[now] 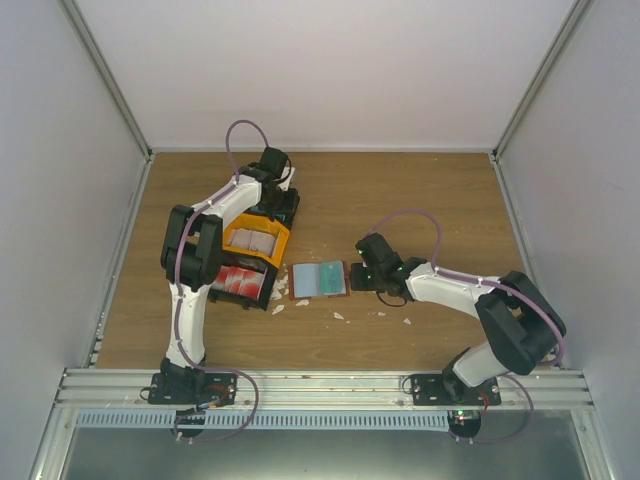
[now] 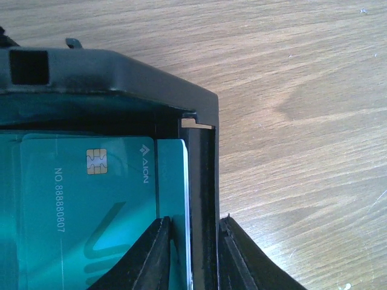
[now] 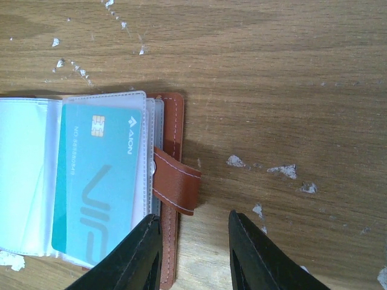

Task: Put the credit cards into the card holder
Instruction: Pick up the credit card from the storage box.

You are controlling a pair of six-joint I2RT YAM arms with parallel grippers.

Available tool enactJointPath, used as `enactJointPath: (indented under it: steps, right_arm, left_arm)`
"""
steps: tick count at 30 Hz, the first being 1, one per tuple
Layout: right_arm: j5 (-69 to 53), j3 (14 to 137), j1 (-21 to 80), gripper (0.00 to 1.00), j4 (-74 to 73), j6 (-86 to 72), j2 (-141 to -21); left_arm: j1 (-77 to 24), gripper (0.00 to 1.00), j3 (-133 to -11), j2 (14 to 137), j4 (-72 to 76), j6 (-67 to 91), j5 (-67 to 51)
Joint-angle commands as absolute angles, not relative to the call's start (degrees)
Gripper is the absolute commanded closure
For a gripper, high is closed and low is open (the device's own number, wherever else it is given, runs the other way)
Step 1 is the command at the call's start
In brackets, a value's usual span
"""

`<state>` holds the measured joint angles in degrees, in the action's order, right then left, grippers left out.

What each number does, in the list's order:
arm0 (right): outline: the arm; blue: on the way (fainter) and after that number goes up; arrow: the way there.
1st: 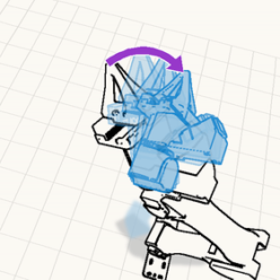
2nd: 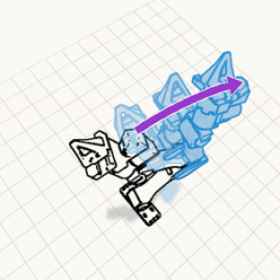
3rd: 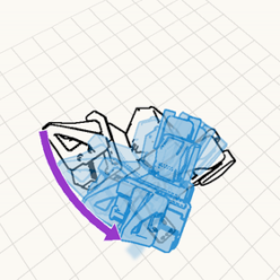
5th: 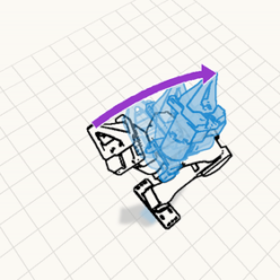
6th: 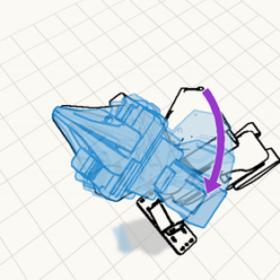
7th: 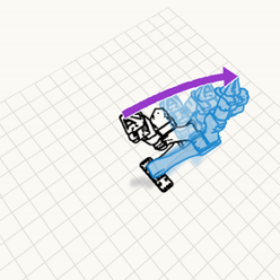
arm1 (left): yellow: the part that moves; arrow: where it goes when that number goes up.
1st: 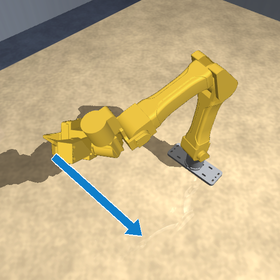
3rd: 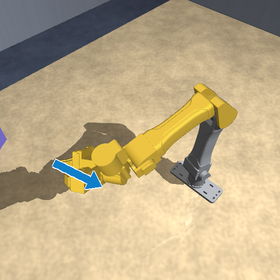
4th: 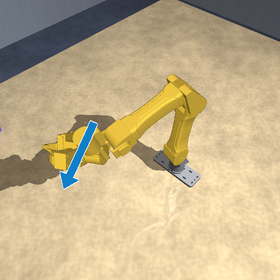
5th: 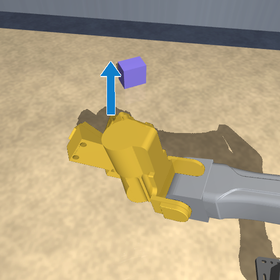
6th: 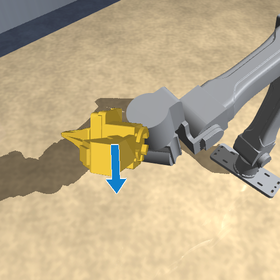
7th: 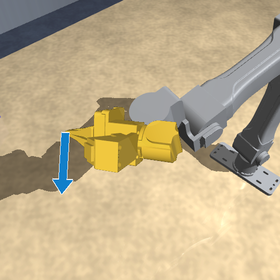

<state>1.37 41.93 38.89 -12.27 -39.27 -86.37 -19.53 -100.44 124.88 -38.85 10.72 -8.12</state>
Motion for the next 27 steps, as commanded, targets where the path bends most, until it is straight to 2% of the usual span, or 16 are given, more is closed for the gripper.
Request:
enactJointPath:
  steps: [1, 11, 27]
  right_arm:
    - [2.1, 42.2, 38.9, 0.68, -11.2, -38.7, -87.0]
    - [2.3, 41.8, 38.9, 0.68, -11.3, -38.8, -86.9]
    - [2.6, 41.9, 38.9, 0.68, -11.7, -39.1, -85.5]
  left_arm:
    - [-19.3, 0.76, -100.6, 121.7, -38.6, 10.8, -9.8]
    - [-19.3, 0.80, -100.3, 120.7, -38.8, 10.6, -10.7]
    - [-19.1, 0.96, -99.1, 116.6, -38.2, 11.2, -7.1]
